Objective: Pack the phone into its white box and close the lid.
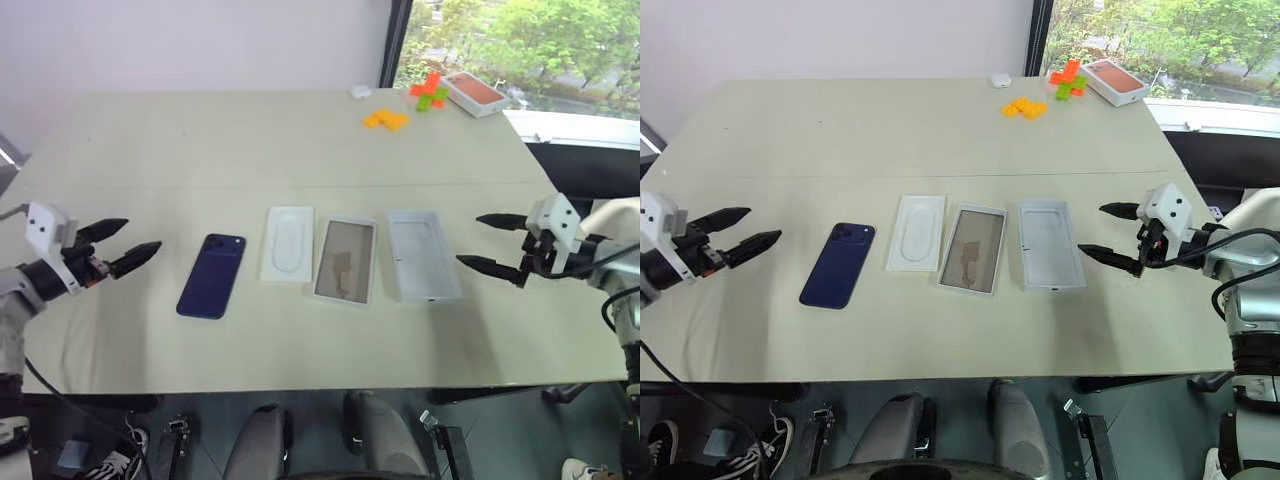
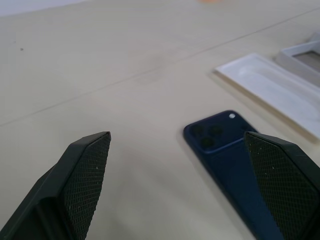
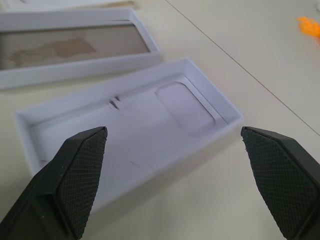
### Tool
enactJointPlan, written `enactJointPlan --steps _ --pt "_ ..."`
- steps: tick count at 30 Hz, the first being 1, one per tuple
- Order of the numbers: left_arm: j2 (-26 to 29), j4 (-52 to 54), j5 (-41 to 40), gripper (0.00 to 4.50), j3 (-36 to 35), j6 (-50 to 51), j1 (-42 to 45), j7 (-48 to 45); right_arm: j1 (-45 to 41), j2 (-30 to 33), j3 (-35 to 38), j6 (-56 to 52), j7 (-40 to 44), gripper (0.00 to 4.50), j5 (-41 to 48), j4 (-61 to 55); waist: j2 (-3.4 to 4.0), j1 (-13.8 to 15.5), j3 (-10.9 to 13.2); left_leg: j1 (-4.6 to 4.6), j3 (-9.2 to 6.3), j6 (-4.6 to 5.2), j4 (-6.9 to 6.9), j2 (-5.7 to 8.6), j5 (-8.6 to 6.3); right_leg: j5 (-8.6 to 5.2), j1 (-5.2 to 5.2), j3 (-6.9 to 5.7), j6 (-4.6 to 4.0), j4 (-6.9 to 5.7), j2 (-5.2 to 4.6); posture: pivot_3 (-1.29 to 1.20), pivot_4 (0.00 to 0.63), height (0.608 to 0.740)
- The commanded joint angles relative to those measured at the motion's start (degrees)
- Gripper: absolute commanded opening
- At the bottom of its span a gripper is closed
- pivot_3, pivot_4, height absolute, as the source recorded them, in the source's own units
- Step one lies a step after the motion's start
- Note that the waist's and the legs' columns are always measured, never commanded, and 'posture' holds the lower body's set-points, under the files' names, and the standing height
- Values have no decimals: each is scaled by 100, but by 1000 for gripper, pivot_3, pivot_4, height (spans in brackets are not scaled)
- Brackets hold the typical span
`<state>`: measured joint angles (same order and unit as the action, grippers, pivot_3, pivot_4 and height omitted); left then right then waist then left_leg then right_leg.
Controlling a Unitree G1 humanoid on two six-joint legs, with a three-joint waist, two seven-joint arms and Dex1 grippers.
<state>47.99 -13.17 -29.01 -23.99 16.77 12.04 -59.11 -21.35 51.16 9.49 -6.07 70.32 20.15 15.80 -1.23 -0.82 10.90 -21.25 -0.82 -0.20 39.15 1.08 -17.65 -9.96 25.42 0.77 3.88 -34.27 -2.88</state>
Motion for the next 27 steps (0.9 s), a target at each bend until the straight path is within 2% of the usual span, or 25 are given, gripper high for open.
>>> enactJointPlan --steps 1,3,6,9,14,19,23,27 --pt "7 211 -33 4488 -41 -103 6 -19 22 89 127 -159 173 4500 226 -297 0 3 0 0 0 0 0 0 0 0 0 0 0 -1 0 0 150 740" --pt "4 218 -26 4488 -33 -109 1 -19 35 89 139 -198 186 4500 233 -326 0 7 0 1 0 0 0 0 0 0 0 0 -1 -1 0 0 150 740" --pt "53 174 -85 4488 204 417 282 29 94 47 179 -128 61 4500 177 -426 0 13 0 1 1 0 0 1 0 0 0 0 -1 -1 0 0 150 740" --pt "302 286 -175 4488 677 1914 600 185 57 57 142 -146 -79 4500 87 -450 0 25 0 -1 -1 0 2 5 0 0 -2 -1 0 -3 1 0 150 740" --pt "-402 1109 -961 4488 528 2991 1227 927 -6 -13 -67 -91 -381 4500 -171 -787 -1 19 0 -4 -1 1 3 6 0 7 -1 2 15 -2 -2 0 150 740" --pt "-1175 1542 -1320 4488 701 4897 1735 2441 -376 -214 -265 -358 -613 4500 -134 -1163 -1 -3 0 7 3 0 3 4 0 10 -2 11 17 -8 4 0 150 740" --pt "-2248 1509 -1561 4488 233 5339 2163 3527 -458 -330 -373 -263 -677 4500 -234 -1132 -4 23 -1 4 -1 -1 3 5 0 13 -2 13 22 -7 6 0 150 740" --pt "-2497 1644 -1503 4488 324 5584 2242 3880 -438 -357 -381 -246 -686 4500 -224 -1122 -4 21 -1 -5 -11 -2 3 15 1 18 1 11 27 -4 -2 0 150 740"
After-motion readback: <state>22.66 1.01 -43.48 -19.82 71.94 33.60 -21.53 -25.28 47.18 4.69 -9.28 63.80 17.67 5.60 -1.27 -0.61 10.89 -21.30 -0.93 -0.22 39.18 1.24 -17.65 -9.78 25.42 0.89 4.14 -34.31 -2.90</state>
